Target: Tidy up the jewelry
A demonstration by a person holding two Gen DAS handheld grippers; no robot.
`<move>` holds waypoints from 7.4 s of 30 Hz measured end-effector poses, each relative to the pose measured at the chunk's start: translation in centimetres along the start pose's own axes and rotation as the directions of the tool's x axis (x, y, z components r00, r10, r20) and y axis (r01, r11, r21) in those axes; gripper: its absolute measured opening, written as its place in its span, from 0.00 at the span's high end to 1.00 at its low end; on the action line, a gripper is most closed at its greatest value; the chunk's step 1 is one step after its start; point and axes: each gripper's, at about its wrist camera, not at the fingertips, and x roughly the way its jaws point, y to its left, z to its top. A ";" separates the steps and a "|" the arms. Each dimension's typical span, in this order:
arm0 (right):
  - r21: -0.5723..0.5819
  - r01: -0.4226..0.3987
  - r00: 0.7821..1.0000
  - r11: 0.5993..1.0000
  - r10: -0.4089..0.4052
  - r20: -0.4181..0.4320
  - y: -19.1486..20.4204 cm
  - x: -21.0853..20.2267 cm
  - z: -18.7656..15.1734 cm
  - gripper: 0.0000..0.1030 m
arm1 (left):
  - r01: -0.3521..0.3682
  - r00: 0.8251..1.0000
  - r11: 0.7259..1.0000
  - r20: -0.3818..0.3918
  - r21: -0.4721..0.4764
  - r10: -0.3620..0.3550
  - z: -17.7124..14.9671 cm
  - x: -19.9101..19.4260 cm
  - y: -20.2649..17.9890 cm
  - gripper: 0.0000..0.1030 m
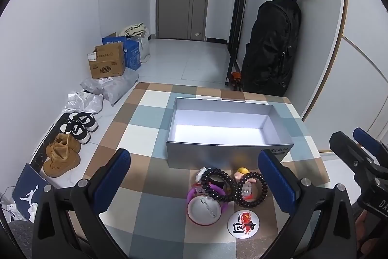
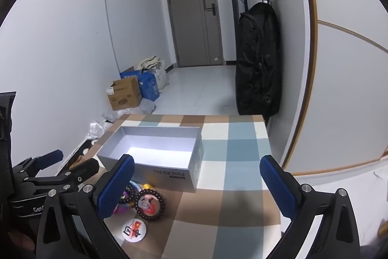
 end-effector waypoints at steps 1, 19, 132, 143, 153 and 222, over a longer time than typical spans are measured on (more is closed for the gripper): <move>0.040 -0.007 1.000 0.999 0.007 0.004 -1.6 0.3 -0.4 0.00 | -0.006 1.000 1.000 -0.011 0.005 0.006 0.0 0.0 0.0 0.01; 0.042 -0.012 1.000 0.999 0.012 -0.002 -1.5 0.3 -0.4 0.00 | 0.013 1.000 1.000 -0.002 -0.008 -0.013 -0.2 0.0 0.1 0.01; 0.089 -0.063 0.984 0.994 0.077 -0.159 -1.2 2.0 -2.0 0.00 | 0.197 0.911 0.978 -0.354 -0.070 -0.209 -4.0 3.4 3.3 0.42; 0.126 -0.091 0.967 0.988 0.118 -0.227 -1.5 1.6 -3.4 0.00 | 0.180 0.915 0.983 -0.373 0.041 -0.152 -4.6 4.2 2.1 0.63; 0.100 -0.235 0.892 0.967 0.255 -0.373 1.8 3.0 -5.9 0.00 | 0.219 0.908 0.975 -0.359 -0.029 -0.214 -3.8 3.7 2.7 0.64; 0.033 -0.251 0.951 0.967 0.253 -0.176 0.9 6.2 5.9 0.59 | 0.228 0.949 0.969 -0.201 -0.099 -0.243 5.7 5.5 2.8 0.64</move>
